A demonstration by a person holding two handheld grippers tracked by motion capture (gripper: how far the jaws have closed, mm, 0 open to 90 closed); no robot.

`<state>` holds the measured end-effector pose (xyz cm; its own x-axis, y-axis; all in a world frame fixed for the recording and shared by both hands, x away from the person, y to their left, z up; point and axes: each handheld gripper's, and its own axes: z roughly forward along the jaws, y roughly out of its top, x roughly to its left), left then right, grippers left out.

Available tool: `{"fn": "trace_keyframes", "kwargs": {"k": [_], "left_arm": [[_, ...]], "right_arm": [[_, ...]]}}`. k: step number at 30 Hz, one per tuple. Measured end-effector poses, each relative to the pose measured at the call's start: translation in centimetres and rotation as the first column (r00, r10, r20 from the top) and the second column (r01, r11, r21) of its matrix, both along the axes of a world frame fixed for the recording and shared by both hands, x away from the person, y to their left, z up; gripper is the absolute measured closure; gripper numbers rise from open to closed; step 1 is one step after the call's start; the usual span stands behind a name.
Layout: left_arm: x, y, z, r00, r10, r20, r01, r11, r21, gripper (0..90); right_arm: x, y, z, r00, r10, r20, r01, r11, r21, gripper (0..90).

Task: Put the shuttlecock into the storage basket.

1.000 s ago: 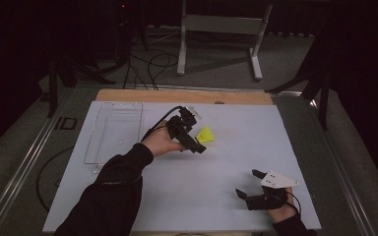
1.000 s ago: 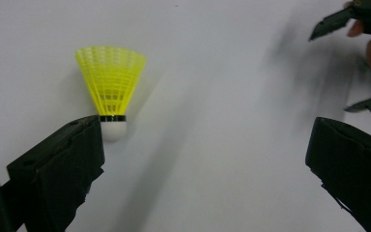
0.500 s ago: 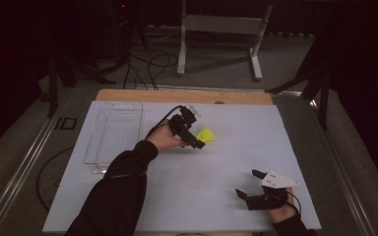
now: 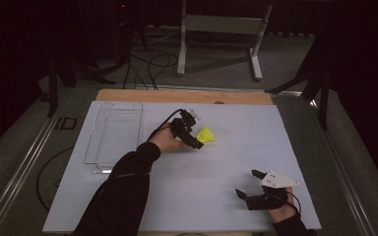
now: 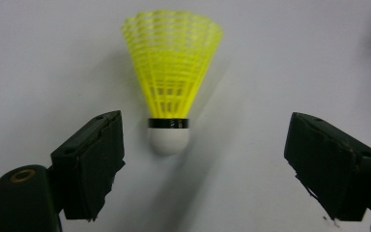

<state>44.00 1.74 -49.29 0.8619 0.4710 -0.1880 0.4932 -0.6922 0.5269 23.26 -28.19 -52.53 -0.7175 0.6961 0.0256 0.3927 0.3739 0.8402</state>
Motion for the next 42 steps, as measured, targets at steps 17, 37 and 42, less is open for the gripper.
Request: {"fn": "trace_keyframes", "kwargs": {"k": [17,37,42], "left_arm": [[0.7,-0.5,-2.4,0.9999,0.001,0.013,-0.002,0.9934,0.115,45.9],[1.0,-1.4,-2.0,0.9999,-0.011,0.003,0.010,0.9862,0.165,65.5],[0.9,-1.2,-1.2,1.0000,-0.009,0.000,0.009,0.9878,0.156,65.7]], "right_arm": [[0.1,0.0,0.0,1.0000,0.004,-0.005,-0.004,1.0000,0.000,7.8],[0.0,-0.1,0.0,1.0000,0.000,-0.002,0.000,1.0000,0.003,7.8],[0.1,-0.1,0.0,1.0000,-0.001,-0.001,0.001,1.0000,0.003,7.8]]}}
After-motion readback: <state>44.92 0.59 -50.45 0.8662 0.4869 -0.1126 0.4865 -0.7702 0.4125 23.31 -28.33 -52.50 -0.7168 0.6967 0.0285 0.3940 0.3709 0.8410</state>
